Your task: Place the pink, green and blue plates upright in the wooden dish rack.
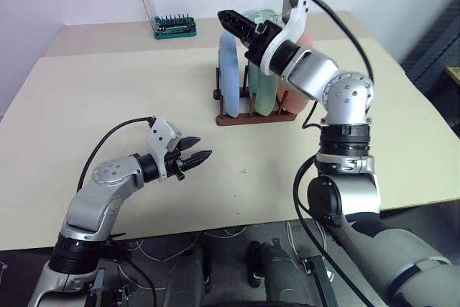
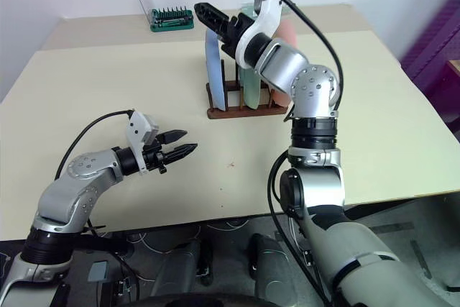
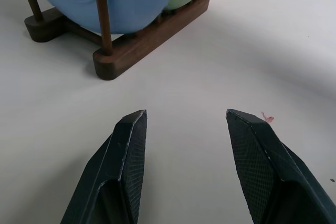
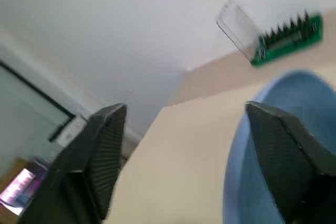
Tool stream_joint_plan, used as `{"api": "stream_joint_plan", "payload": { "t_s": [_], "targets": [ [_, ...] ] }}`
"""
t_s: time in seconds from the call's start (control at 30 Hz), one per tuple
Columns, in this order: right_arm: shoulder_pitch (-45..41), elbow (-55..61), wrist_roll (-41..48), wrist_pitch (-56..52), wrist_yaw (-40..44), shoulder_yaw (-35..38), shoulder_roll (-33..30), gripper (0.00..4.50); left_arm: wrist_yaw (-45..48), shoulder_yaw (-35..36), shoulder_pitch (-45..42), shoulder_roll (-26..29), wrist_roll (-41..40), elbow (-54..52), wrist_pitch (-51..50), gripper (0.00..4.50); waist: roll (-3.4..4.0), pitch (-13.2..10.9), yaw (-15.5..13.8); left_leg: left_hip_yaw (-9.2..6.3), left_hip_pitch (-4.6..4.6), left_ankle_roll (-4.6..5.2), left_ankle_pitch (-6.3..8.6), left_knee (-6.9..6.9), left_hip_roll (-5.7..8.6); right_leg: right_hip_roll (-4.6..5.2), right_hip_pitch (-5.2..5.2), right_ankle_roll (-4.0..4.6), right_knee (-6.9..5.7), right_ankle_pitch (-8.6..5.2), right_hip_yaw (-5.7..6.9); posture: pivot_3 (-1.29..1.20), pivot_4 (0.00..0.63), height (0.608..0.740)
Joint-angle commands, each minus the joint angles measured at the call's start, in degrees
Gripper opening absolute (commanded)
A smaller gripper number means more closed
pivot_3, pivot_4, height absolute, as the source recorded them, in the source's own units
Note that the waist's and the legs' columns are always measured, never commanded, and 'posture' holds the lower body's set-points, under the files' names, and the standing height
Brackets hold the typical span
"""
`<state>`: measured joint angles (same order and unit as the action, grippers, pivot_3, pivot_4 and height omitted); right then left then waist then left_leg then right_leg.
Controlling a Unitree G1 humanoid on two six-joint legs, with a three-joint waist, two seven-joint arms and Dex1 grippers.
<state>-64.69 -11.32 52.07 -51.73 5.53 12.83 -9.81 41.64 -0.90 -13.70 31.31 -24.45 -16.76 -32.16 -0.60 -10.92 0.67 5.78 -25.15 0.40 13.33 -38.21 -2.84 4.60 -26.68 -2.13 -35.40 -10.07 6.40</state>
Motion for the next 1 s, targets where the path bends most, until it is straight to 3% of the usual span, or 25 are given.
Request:
{"api": "stream_joint_plan", "payload": {
  "t_s": [0.03, 0.13, 0.23, 0.33, 0.4, 0.47, 0.57, 1.0],
  "targets": [
    [-1.38, 8.71, -3.83, -0.57, 9.78, -5.20, -8.43, 3.53, -0.10, 0.49, 0.09, -0.15, -0.57, -2.49, 0.46, 2.46, 0.00, 0.00, -0.09, 0.00, -0.01, 0.00, 0.00, 0.00, 0.00, 0.00, 0.00, -0.02, 0.02, -0.01, 0.00, 0.00, 0.150, 0.730],
    [2.26, 16.52, -4.92, 1.70, 19.49, -6.38, -17.00, 3.53, -0.05, 0.29, 0.56, -0.25, -0.41, -2.49, 0.73, 2.46, -0.01, 0.00, -0.11, -0.06, -0.09, 0.02, 0.01, 0.01, 0.01, 0.00, -0.03, -0.12, 0.13, -0.08, 0.01, 0.00, 0.150, 0.730],
    [9.88, 22.91, -4.32, 5.78, 29.24, -2.32, -24.91, 3.53, 0.36, 0.16, 1.00, 0.14, 0.08, -1.93, 1.22, 2.46, -0.03, 0.01, -0.19, -0.05, -0.08, 0.03, 0.03, 0.05, 0.01, 0.00, 0.00, -0.21, 0.19, -0.13, 0.04, 0.00, 0.150, 0.730],
    [27.47, 26.63, -8.68, 11.46, 40.25, 4.90, -36.90, 3.53, 0.75, 0.34, 0.95, 0.39, 0.29, -0.99, 1.76, 2.46, -0.09, 0.04, -1.59, 0.00, -0.10, 0.03, 0.03, 0.03, 0.02, 0.00, 0.04, -0.22, 0.23, -0.15, 0.09, 0.00, 0.150, 0.730],
    [38.51, 25.31, -11.87, 13.67, 42.03, 8.26, -40.67, 3.53, 1.09, 0.59, 0.74, 0.64, 0.85, 0.63, 2.66, 2.46, 0.22, -0.09, -1.05, -0.03, -0.08, 0.03, 0.04, 0.03, 0.05, 0.04, 0.15, -0.22, 0.33, -0.22, 0.18, 0.00, 0.150, 0.730],
    [46.05, 22.08, -17.19, 17.27, 42.51, 8.44, -41.85, 3.53, 1.09, 0.47, 0.28, 0.77, 1.67, 2.33, 3.57, 2.46, -0.27, 0.14, -1.52, 0.03, 0.01, 0.04, 0.03, -0.02, 0.05, 0.06, 0.03, -0.09, 0.32, -0.03, 0.07, 0.00, 0.150, 0.730],
    [50.16, 18.71, -22.30, 22.57, 42.64, 5.59, -41.82, 3.53, 0.78, 0.75, 0.04, 0.95, 2.39, 3.56, 4.43, 2.46, -0.05, 0.05, -1.30, -0.02, 0.28, -0.07, 0.10, 0.02, -0.05, 0.08, 0.29, 0.13, 0.43, -0.18, 0.24, 0.00, 0.150, 0.730],
    [48.00, 9.51, -31.36, 32.04, 43.19, -3.00, -36.11, 3.53, -3.05, 2.99, 2.67, 1.03, 5.35, 4.14, 6.61, 2.46, 0.01, 0.02, -1.51, 0.06, 0.28, 0.01, 0.05, 0.04, -0.02, 0.11, 0.21, 0.12, 0.37, -0.17, 0.14, 0.00, 0.150, 0.730]
  ]
}}
